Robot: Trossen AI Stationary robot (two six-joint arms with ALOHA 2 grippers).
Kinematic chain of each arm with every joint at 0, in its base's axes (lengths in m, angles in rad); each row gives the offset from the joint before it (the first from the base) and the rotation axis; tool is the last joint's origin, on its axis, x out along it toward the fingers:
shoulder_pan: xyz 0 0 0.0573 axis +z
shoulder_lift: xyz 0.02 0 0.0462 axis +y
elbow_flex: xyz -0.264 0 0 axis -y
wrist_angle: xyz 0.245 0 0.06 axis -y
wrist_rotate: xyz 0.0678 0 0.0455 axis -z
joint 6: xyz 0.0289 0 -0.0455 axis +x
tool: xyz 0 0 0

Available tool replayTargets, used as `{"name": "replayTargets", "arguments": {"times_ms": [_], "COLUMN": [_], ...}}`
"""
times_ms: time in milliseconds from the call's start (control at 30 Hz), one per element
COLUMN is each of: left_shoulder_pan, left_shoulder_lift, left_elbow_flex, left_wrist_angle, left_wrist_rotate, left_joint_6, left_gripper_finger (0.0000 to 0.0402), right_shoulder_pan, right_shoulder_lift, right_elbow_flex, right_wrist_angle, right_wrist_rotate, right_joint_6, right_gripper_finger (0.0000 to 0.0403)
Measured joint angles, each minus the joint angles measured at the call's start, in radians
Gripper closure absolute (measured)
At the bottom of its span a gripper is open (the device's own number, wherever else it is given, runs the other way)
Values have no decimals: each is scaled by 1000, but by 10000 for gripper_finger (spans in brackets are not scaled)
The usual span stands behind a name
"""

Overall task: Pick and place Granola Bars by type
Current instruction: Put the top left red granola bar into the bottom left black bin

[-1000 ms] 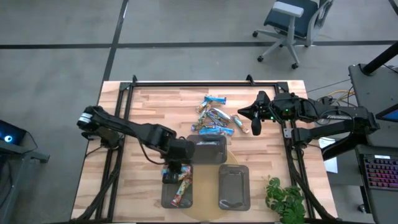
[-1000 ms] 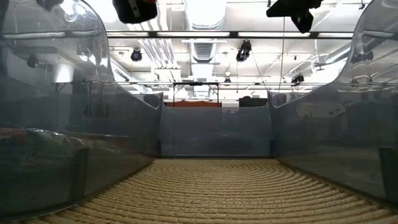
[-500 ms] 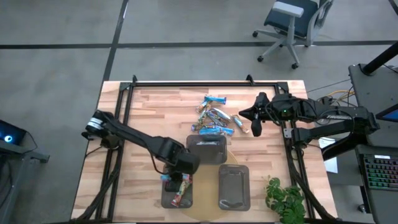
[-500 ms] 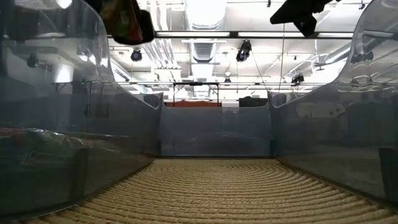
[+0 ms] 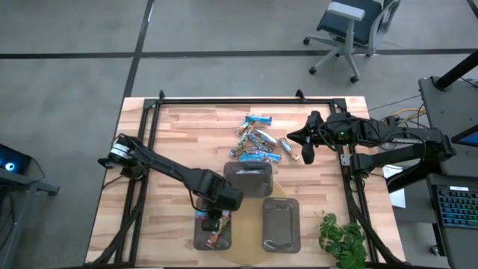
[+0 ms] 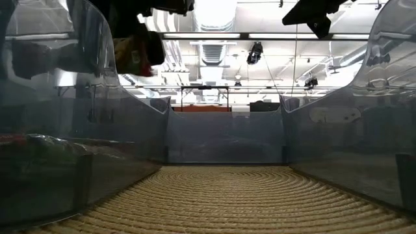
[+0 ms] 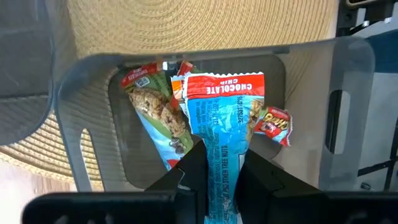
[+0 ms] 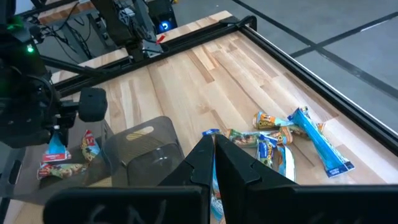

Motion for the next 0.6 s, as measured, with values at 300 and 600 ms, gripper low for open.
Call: {"name": "replayTargets", "arguments": {"times_ms": [300,600], "left_shoulder_pan": [0,0], "left_shoulder_lift": [0,0], "left_elbow_flex": [-4,-4], "left_wrist_angle": [7,7], "left_wrist_rotate": [-13,-17], "left_joint_6": [3,5], "left_gripper_finger": [354,354], "right_shoulder_pan": [0,0], "right_shoulder_lift": [0,0], "right_elbow_flex": [0,0], "right_wrist_angle": [0,0], "right_wrist_rotate": [0,0], "right_joint_6": [1,1], "right_gripper_finger": [394,394]}}
